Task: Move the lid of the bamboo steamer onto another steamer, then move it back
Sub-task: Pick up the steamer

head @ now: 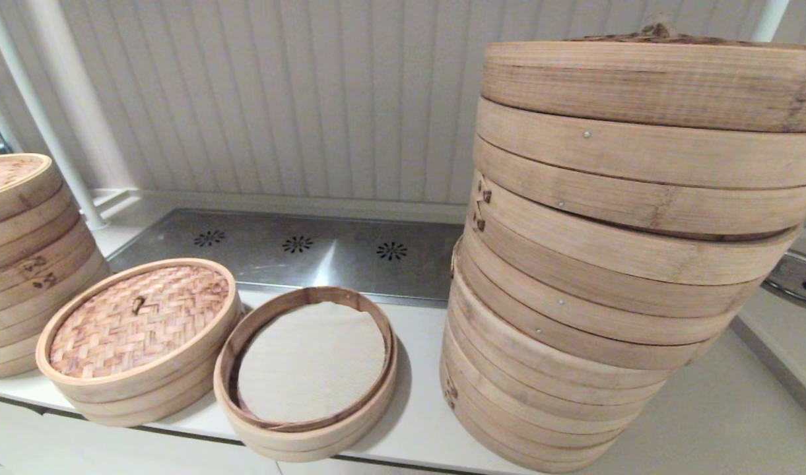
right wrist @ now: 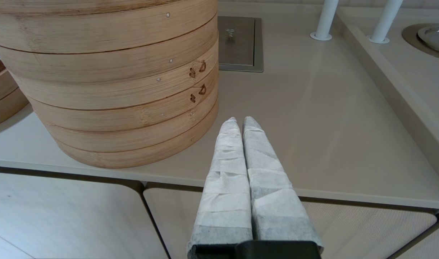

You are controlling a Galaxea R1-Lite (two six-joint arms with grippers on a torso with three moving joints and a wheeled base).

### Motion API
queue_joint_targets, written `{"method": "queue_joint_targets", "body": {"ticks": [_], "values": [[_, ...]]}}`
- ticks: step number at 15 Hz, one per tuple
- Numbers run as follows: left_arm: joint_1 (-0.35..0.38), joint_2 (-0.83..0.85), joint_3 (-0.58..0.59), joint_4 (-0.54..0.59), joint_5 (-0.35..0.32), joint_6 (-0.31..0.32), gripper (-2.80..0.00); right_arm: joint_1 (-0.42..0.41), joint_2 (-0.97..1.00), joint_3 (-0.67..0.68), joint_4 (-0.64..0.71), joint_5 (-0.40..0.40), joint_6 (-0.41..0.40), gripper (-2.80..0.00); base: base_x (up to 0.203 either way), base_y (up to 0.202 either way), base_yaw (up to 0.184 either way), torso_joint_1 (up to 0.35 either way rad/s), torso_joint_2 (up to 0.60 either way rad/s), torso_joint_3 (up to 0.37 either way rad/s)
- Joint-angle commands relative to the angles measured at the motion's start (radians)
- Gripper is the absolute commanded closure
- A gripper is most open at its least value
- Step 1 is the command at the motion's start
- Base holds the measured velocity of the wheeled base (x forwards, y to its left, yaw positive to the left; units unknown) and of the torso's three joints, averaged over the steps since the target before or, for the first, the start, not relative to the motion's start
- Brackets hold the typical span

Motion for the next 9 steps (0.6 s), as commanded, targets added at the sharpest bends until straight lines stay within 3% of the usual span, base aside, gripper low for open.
{"method": "queue_joint_targets", "body": {"ticks": [1, 5, 6, 9], "values": [[0.0, 0.0, 0.0, -0.001, 0.0, 0.0, 0.0, 0.003, 0.001, 0.0, 0.0, 0.001, 0.0, 0.0, 0.0, 0.0, 0.0, 0.0, 0.0, 0.0], [0.0, 0.001, 0.0, 0.0, 0.001, 0.002, 0.0, 0.003, 0.003, 0.0, 0.0, 0.001, 0.0, 0.0, 0.0, 0.0, 0.0, 0.0, 0.0, 0.0], [0.001, 0.001, -0.009, 0.007, 0.004, 0.028, 0.0, 0.003, 0.003, 0.0, 0.0, 0.001, 0.0, 0.0, 0.0, 0.0, 0.0, 0.0, 0.0, 0.0], [0.001, 0.049, -0.175, 0.064, 0.007, 0.061, 0.0, 0.003, 0.003, 0.0, 0.0, 0.001, 0.0, 0.0, 0.0, 0.0, 0.0, 0.0, 0.0, 0.0]]}}
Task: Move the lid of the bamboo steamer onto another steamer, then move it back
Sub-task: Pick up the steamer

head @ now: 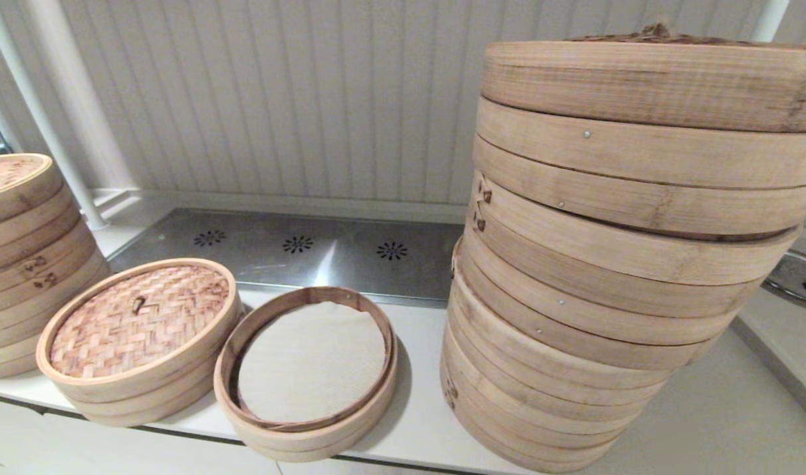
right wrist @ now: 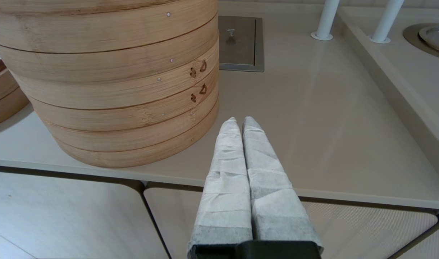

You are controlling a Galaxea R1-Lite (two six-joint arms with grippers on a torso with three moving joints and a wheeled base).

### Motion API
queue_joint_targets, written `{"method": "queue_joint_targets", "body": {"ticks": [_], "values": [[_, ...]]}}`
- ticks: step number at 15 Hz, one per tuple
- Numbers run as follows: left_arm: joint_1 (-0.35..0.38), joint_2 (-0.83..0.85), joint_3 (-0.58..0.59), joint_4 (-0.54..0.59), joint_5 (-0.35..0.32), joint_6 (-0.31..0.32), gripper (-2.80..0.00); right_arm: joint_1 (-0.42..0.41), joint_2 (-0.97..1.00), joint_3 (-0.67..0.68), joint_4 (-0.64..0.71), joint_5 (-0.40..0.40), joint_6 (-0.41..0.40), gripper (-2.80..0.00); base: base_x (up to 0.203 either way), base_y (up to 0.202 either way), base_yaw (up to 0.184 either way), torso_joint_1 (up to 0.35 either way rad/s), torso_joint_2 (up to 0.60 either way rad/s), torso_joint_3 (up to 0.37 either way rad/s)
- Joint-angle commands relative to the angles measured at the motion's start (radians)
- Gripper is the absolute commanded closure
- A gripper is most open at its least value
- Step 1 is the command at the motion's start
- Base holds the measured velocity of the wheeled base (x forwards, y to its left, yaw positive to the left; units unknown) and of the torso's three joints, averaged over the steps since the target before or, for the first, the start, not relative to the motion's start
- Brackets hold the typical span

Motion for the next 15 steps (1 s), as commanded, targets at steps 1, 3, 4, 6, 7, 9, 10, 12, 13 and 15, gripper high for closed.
{"method": "queue_joint_targets", "body": {"ticks": [1, 3, 4, 6, 7, 9, 10, 12, 13, 15], "values": [[0.0, 0.081, -0.12, 0.029, 0.001, 0.001, 0.0, 0.001, 0.002, 0.0, 0.0, 0.0, 0.0, 0.0, 0.0, 0.0, 0.0, 0.0, 0.0, 0.0], [0.0, 0.223, -0.249, 0.067, 0.008, -0.002, 0.0, 0.001, 0.002, 0.0, 0.0, 0.0, 0.0, 0.0, 0.0, 0.0, 0.0, 0.0, 0.0, 0.0], [0.001, 0.294, -0.299, 0.074, 0.015, -0.004, 0.0, 0.001, 0.002, 0.0, 0.0, 0.0, 0.0, 0.0, 0.0, 0.0, 0.0, 0.0, 0.0, 0.0], [0.001, 0.466, -0.399, 0.082, 0.037, -0.018, 0.0, 0.0, 0.002, 0.0, 0.0, 0.0, 0.0, 0.0, 0.0, 0.0, 0.0, 0.0, 0.0, 0.0], [0.001, 0.553, -0.444, 0.085, 0.053, -0.035, 0.0, 0.0, 0.002, 0.0, 0.0, 0.0, 0.0, 0.0, 0.0, 0.0, 0.0, 0.0, 0.0, 0.0], [0.004, 0.771, -0.536, 0.091, 0.105, -0.091, 0.0, 0.0, 0.002, 0.0, 0.0, 0.0, 0.0, 0.0, 0.0, 0.0, 0.0, 0.0, 0.0, 0.0], [0.007, 0.869, -0.575, 0.095, 0.125, -0.113, 0.0, 0.0, 0.002, 0.0, 0.0, 0.0, 0.0, 0.0, 0.0, 0.0, 0.0, 0.0, 0.0, 0.0], [0.025, 1.062, -0.645, 0.109, 0.15, -0.151, 0.0, 0.0, 0.002, 0.0, 0.0, 0.0, 0.0, 0.0, 0.0, 0.0, 0.0, 0.0, 0.0, 0.0], [0.036, 1.141, -0.673, 0.117, 0.154, -0.169, 0.0, 0.0, 0.002, 0.0, 0.0, 0.0, 0.0, 0.0, 0.0, 0.0, 0.0, 0.0, 0.0, 0.0], [0.075, 1.28, -0.725, 0.131, 0.127, -0.194, 0.0, 0.0, 0.002, 0.0, 0.0, 0.0, 0.0, 0.0, 0.0, 0.0, 0.0, 0.0, 0.0, 0.0]]}}
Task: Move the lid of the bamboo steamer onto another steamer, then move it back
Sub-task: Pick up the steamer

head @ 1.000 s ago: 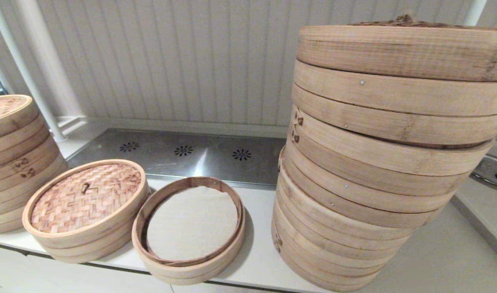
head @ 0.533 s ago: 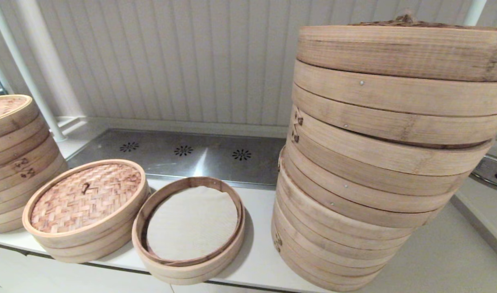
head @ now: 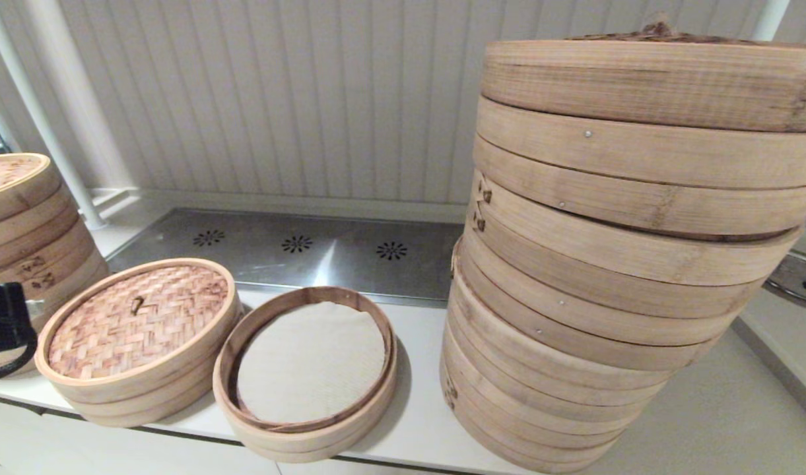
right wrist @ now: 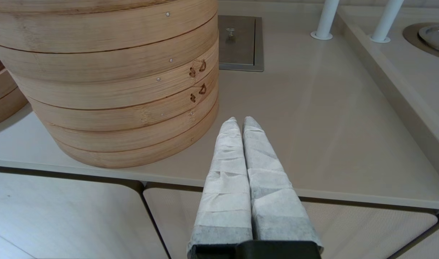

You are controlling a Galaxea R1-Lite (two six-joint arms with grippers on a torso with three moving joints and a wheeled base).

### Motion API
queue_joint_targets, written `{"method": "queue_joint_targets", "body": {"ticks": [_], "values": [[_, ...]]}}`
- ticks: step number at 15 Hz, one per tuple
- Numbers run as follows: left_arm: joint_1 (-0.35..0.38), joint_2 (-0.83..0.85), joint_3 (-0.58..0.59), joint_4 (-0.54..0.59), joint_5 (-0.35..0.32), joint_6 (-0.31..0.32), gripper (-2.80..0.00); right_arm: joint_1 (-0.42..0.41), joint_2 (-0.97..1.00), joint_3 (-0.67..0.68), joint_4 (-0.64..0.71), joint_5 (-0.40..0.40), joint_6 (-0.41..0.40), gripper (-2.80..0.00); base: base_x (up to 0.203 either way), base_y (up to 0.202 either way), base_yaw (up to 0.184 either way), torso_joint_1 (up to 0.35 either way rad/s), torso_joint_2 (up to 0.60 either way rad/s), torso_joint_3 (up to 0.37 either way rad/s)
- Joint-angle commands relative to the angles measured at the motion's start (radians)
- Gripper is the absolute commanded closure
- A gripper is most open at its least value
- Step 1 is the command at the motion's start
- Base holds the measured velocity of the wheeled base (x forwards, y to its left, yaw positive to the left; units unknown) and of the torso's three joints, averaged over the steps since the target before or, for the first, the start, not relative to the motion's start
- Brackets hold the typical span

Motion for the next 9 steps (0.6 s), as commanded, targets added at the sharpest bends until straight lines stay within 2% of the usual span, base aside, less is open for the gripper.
{"method": "queue_joint_targets", "body": {"ticks": [1, 3, 6, 7, 9], "values": [[0.044, 0.194, -0.046, 0.014, -0.041, -0.007, 0.0, 0.0, 0.001, 0.0, 0.0, 0.0, 0.0, 0.0, 0.0, 0.0, 0.0, 0.0, 0.0, 0.0], [0.107, 0.293, -0.1, 0.05, -0.133, -0.012, 0.0, 0.0, 0.001, 0.0, 0.0, 0.0, 0.0, 0.0, 0.0, 0.0, 0.0, 0.0, 0.0, 0.0], [0.134, 0.412, -0.142, 0.058, -0.178, -0.009, 0.0, 0.0, 0.001, 0.0, 0.0, 0.0, 0.0, 0.0, 0.0, 0.0, 0.0, 0.0, 0.0, 0.0], [0.138, 0.433, -0.158, 0.058, -0.181, -0.01, -2.8, 0.0, 0.001, 0.0, 0.0, 0.0, 0.0, 0.0, 0.0, 0.0, 0.0, 0.0, 0.0, 0.0], [0.154, 0.478, -0.194, 0.05, -0.183, -0.014, -2.8, 0.0, 0.001, 0.0, 0.0, 0.0, 0.0, 0.0, 0.0, 0.0, 0.0, 0.0, 0.0, 0.0]]}}
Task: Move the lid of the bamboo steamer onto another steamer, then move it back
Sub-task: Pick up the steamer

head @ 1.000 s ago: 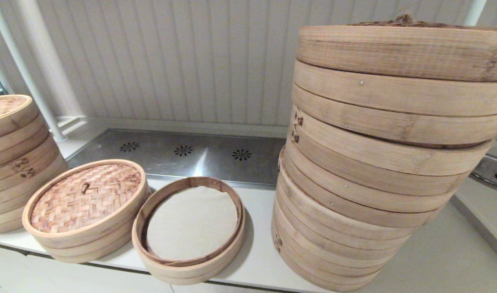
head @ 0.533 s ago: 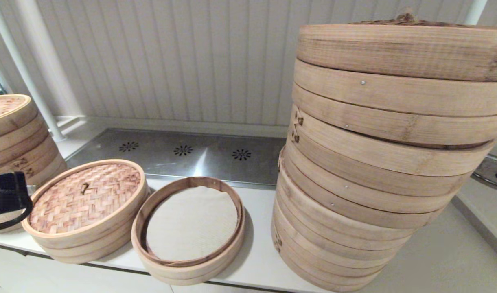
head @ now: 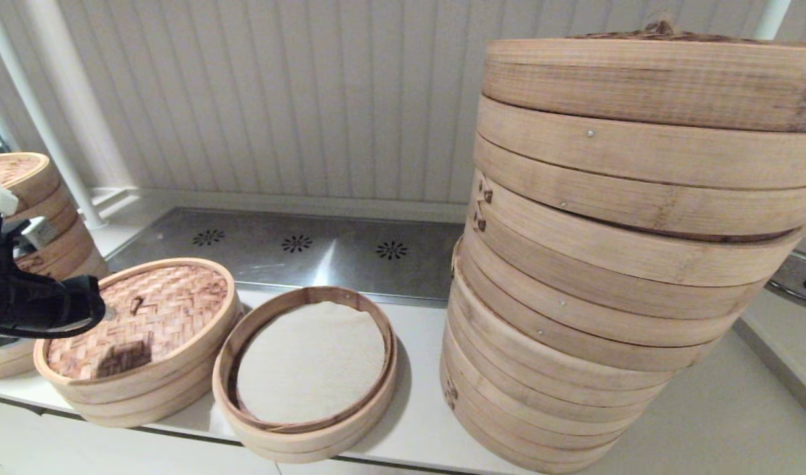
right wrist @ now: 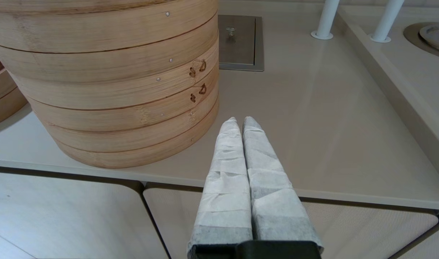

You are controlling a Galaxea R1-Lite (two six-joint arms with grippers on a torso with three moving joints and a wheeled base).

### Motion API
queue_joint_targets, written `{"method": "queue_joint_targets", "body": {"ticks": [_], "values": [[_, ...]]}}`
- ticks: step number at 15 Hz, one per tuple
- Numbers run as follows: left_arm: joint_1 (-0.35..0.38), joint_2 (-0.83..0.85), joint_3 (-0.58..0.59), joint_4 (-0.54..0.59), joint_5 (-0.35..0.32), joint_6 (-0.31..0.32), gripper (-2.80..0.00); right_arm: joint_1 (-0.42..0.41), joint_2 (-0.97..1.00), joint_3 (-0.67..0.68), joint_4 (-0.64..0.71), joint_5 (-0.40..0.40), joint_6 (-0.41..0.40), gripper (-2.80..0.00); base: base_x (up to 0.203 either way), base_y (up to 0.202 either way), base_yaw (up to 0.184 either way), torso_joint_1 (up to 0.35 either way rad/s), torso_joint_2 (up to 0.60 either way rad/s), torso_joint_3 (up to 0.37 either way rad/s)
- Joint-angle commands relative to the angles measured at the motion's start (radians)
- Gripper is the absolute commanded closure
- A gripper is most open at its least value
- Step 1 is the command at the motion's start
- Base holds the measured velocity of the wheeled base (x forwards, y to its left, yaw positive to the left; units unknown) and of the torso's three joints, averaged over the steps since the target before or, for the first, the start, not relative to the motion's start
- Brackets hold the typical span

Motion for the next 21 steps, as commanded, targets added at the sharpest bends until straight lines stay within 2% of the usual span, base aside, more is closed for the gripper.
{"method": "queue_joint_targets", "body": {"ticks": [1, 5, 9, 21], "values": [[0.008, 0.072, -0.023, -0.009, 0.003, -0.003, -2.8, 0.0, 0.001, 0.0, 0.0, 0.0, 0.0, 0.0, 0.0, 0.0, 0.0, 0.0, 0.0, 0.0], [0.015, 0.151, -0.05, -0.09, 0.01, -0.002, -2.8, 0.0, 0.001, 0.0, 0.0, 0.0, 0.0, 0.0, 0.0, 0.0, 0.0, 0.0, 0.0, 0.0], [0.016, 0.212, -0.112, -0.101, -0.003, -0.014, -2.8, 0.0, 0.001, 0.0, 0.0, 0.0, 0.0, 0.0, 0.0, 0.0, 0.0, 0.0, 0.0, 0.0], [0.015, 0.239, -0.15, -0.099, 0.009, 0.01, -2.8, 0.0, 0.001, 0.0, 0.0, 0.0, 0.0, 0.0, 0.0, 0.0, 0.0, 0.0, 0.0, 0.0]]}}
